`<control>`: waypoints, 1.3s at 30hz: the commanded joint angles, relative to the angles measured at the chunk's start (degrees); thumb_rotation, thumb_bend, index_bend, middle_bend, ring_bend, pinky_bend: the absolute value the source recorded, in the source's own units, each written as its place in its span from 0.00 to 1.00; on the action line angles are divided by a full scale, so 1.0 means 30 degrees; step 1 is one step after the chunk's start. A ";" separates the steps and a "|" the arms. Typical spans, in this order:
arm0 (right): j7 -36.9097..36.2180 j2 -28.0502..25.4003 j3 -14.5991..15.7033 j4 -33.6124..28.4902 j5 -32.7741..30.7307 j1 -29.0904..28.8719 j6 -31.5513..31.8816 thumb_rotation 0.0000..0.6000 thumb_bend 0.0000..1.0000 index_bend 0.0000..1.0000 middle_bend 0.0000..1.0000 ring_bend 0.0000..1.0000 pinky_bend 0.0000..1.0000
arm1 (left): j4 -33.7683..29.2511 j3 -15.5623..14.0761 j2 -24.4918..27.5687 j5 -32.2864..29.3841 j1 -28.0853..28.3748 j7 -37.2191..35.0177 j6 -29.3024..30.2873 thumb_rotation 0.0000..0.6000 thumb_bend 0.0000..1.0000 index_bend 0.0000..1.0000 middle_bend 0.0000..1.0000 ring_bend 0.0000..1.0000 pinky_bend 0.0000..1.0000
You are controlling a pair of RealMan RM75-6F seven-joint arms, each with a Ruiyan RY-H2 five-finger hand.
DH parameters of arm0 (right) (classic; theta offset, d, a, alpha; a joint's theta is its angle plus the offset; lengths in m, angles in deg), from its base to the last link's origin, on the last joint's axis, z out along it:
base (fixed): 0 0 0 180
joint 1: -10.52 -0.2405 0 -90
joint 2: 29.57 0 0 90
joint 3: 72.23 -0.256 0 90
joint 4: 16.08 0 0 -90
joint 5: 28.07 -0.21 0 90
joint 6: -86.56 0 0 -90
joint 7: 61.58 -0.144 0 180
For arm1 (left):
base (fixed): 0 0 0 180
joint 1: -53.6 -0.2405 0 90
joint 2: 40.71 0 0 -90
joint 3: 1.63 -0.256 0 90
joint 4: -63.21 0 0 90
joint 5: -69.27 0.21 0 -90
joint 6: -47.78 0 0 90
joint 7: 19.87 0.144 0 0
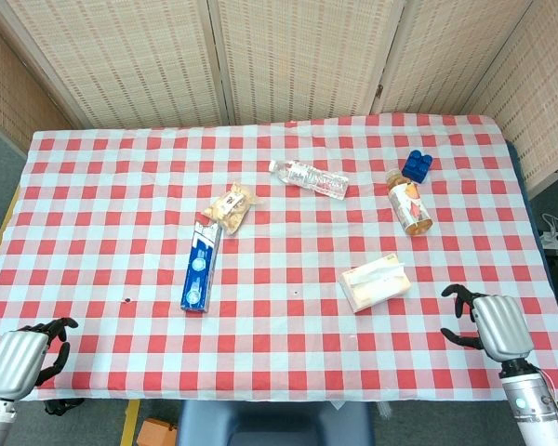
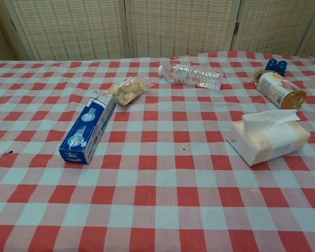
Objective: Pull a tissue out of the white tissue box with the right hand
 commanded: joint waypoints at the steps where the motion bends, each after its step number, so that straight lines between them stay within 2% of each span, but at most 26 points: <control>1: 0.0011 0.0006 0.0004 0.0017 0.0025 0.0005 0.0022 1.00 0.02 0.39 0.61 0.65 1.00 | -0.0016 -0.0003 0.0011 0.0016 -0.0017 0.0049 0.0036 1.00 0.54 0.38 0.50 0.57 0.61; 12: 0.0099 0.0098 0.0031 0.0114 0.0070 -0.0017 -0.0008 1.00 0.02 0.39 0.61 0.64 0.99 | -0.0074 0.0005 0.0018 -0.0062 -0.0055 0.0117 0.0047 1.00 0.54 0.38 0.50 0.57 0.61; 16: 0.0117 0.0126 0.0147 0.0112 0.0342 0.0064 0.0176 1.00 0.02 0.39 0.60 0.56 0.89 | -0.0175 -0.0052 0.0021 0.0250 -0.0092 0.0317 0.0248 1.00 0.54 0.38 0.50 0.57 0.61; 19: -0.0071 0.0168 0.0119 0.0158 0.0435 0.0122 0.0367 1.00 0.02 0.38 0.55 0.46 0.77 | -0.0196 -0.0069 0.0018 0.0245 -0.0116 0.0363 0.0255 1.00 0.54 0.38 0.50 0.57 0.61; 26: 0.0140 0.0923 0.0041 0.0484 0.0890 -0.0277 0.0132 1.00 0.02 0.35 0.53 0.44 0.75 | -0.0260 -0.0006 0.0055 -0.0023 -0.0120 0.0185 0.0146 1.00 0.54 0.38 0.50 0.57 0.61; 29: 0.0419 0.1776 -0.0400 0.0950 0.0921 -0.0842 -0.0169 1.00 0.03 0.32 0.53 0.47 0.77 | -0.0324 -0.0062 0.0060 0.0101 -0.0117 0.0295 0.0144 1.00 0.54 0.38 0.50 0.57 0.61; 33: 0.0802 0.3110 -0.1195 0.1878 0.0724 -0.1879 -0.0814 1.00 0.02 0.32 0.64 0.68 0.93 | -0.0318 -0.0065 0.0050 0.0067 -0.0104 0.0319 0.0083 1.00 0.54 0.38 0.50 0.57 0.61; 39: 0.1601 0.3956 -0.1551 0.2562 0.0166 -0.2710 -0.1886 1.00 0.03 0.30 0.68 0.73 0.96 | -0.0313 -0.0035 0.0061 -0.0049 -0.0097 0.0251 0.0028 1.00 0.54 0.38 0.51 0.57 0.61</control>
